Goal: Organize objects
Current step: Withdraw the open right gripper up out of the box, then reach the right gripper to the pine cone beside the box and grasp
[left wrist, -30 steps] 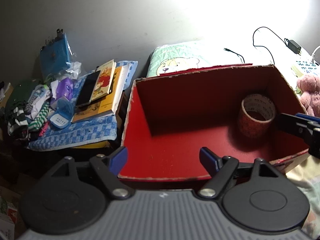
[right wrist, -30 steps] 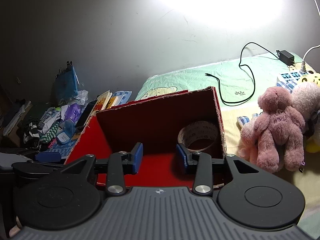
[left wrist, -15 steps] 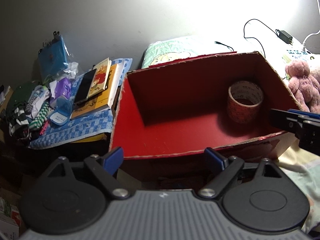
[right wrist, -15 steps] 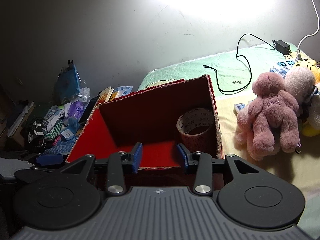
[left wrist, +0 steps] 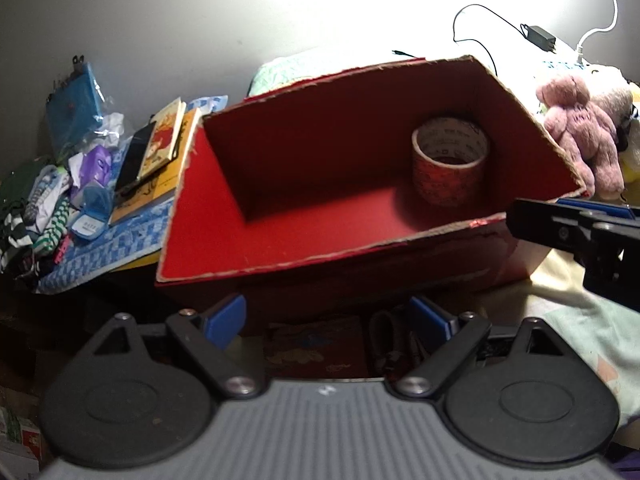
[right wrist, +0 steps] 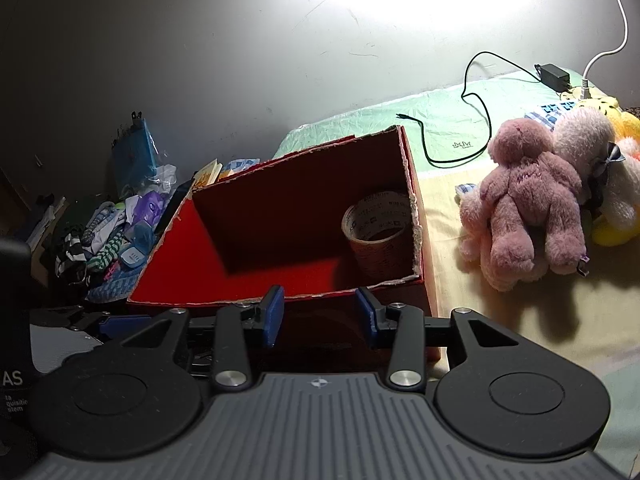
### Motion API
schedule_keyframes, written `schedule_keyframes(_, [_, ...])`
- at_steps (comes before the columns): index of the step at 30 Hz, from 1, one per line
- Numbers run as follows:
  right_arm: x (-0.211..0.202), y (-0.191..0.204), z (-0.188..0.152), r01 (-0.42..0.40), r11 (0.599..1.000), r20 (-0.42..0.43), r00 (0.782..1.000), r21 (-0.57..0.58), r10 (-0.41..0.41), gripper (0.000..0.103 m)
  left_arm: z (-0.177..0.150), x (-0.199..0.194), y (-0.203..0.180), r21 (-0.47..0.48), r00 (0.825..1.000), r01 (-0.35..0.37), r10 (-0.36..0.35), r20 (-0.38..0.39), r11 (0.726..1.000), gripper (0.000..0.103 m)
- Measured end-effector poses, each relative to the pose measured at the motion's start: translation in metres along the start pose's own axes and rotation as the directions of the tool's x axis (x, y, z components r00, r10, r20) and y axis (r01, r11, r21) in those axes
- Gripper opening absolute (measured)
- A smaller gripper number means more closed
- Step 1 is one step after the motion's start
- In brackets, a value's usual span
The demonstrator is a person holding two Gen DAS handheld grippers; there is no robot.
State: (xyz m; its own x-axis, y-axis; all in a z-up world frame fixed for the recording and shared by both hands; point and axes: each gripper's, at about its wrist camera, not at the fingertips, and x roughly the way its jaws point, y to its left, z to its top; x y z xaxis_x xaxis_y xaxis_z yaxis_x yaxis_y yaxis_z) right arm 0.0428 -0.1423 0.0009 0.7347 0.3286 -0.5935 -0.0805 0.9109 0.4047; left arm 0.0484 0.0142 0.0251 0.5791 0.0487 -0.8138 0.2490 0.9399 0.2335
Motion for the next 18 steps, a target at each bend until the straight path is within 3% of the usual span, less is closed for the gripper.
schedule_keyframes(18, [0.015, -0.022, -0.019, 0.028, 0.994, -0.131, 0.991, 0.11, -0.014, 0.046, -0.012, 0.026, -0.024, 0.038, 0.993, 0.051, -0.046, -0.106, 0.998, 0.09])
